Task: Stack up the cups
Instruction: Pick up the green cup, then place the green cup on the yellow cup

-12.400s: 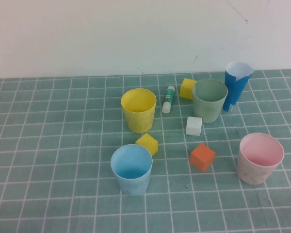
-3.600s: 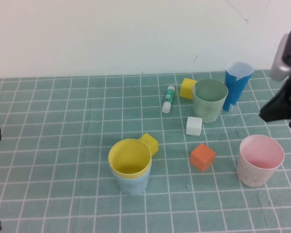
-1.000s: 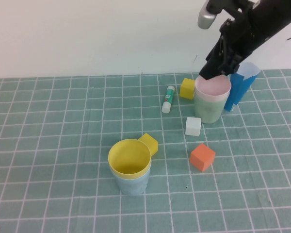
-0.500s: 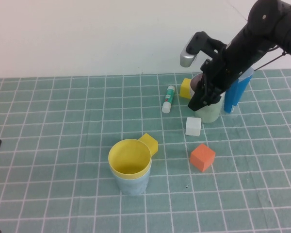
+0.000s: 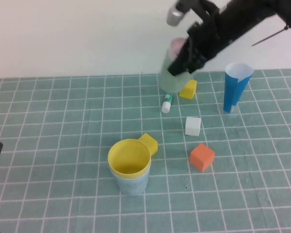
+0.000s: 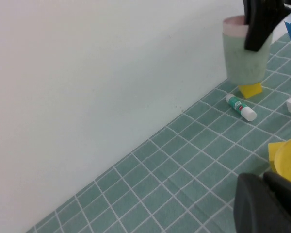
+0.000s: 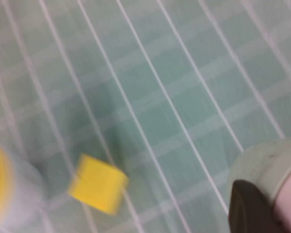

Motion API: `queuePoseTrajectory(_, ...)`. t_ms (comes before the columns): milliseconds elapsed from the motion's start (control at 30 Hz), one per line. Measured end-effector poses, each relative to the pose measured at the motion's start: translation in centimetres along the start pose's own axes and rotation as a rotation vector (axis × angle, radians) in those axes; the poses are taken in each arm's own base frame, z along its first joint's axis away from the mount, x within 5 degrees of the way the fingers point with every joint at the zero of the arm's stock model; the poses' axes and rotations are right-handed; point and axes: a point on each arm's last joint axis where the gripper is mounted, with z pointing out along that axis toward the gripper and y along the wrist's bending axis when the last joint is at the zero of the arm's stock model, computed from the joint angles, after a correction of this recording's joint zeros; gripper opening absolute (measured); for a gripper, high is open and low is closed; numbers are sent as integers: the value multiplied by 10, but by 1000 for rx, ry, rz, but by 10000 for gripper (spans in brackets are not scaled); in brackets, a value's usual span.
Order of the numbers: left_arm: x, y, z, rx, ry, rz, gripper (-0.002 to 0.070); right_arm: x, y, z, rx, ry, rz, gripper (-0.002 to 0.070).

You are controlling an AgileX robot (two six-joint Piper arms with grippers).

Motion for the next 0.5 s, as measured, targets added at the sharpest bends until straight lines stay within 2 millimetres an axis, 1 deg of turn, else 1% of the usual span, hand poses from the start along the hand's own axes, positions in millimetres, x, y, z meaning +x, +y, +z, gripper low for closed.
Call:
queuePoseTrajectory(33,0,0,0,0,0,0,0,-11,11,-7,1,-21,-24,64)
queuePoseTrajectory(100,1,0,0,5,9,4,1,-32,39,-17,-8,-48,-76,64)
queuePoseTrajectory(167,2,-1,0,9,26,16,0,-53,76,-27,3,-47,-153,64)
queuePoseTrajectory(200,4,-1,0,11,36,25,1,-60,93,-32,11,-38,-183,64)
queuePoseTrajectory(267,5,-1,0,11,55,38,0,-71,131,-33,21,6,-244,64)
queuePoseTrajectory(367,7,0,0,4,69,49,0,-71,175,-19,-24,81,-291,64)
queuePoseTrajectory(433,7,0,0,-1,69,47,0,-64,189,-3,-64,135,-294,64)
queuePoseTrajectory(500,7,0,0,-2,70,44,0,-57,195,8,-88,178,-293,64)
